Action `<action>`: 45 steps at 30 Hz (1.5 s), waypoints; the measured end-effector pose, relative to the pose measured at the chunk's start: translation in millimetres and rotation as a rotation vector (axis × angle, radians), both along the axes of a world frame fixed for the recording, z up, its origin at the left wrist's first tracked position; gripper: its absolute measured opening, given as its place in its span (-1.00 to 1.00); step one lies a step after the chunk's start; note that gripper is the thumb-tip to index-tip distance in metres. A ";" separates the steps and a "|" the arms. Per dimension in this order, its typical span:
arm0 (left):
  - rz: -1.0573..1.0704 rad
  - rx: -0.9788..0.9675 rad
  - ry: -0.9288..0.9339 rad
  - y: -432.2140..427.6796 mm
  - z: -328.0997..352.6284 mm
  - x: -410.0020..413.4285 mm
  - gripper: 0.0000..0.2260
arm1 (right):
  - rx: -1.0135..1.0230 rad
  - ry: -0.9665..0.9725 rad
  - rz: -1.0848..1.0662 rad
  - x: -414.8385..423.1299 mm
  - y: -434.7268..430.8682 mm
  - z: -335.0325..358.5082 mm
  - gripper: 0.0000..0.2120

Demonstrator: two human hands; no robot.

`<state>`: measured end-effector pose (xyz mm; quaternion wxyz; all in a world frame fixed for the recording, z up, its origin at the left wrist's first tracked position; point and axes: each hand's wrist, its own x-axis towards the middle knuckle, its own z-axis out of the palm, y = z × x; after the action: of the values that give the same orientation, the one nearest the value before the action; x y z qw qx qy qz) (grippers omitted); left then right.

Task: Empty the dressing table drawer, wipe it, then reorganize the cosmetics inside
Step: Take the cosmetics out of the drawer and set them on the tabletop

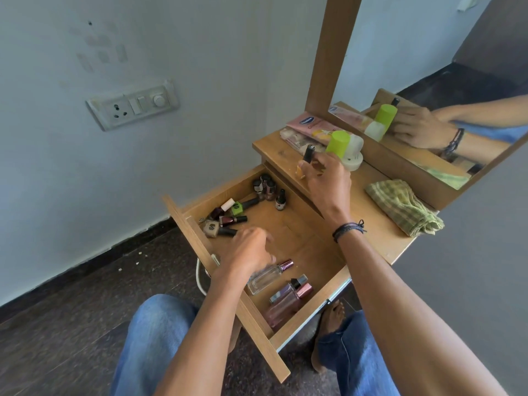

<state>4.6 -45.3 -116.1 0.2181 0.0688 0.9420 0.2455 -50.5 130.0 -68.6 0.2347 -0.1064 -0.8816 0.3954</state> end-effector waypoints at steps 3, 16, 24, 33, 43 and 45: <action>-0.065 -0.052 -0.044 1.3 -4.0 2.5 -0.48 | -0.010 0.003 -0.009 -6.0 -4.6 -1.0 -0.75; -0.152 -0.111 -0.156 0.9 -9.0 6.7 -0.52 | 0.022 0.029 -0.034 -52.6 -23.1 -11.8 -0.76; -0.208 -0.150 -0.112 1.1 -7.3 6.1 -0.59 | 0.052 0.007 -0.051 -82.0 -38.5 -9.1 -0.74; -0.137 -0.059 -0.024 -3.9 -3.7 4.6 -0.61 | 0.009 -0.027 -0.113 -78.5 -41.4 -7.0 -0.68; 0.219 -0.237 0.390 -52.5 17.1 -16.7 -0.74 | 0.304 0.311 0.235 -24.1 -70.7 -34.6 -0.71; 0.305 -0.280 0.434 -58.6 18.6 -17.5 -0.77 | 0.348 0.206 0.360 -17.1 -81.2 -48.3 -0.77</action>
<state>-12.8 -104.0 -97.6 -0.0205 -0.0533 0.9908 0.1228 -67.6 48.8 -116.9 0.2639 0.1349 -0.9125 0.2818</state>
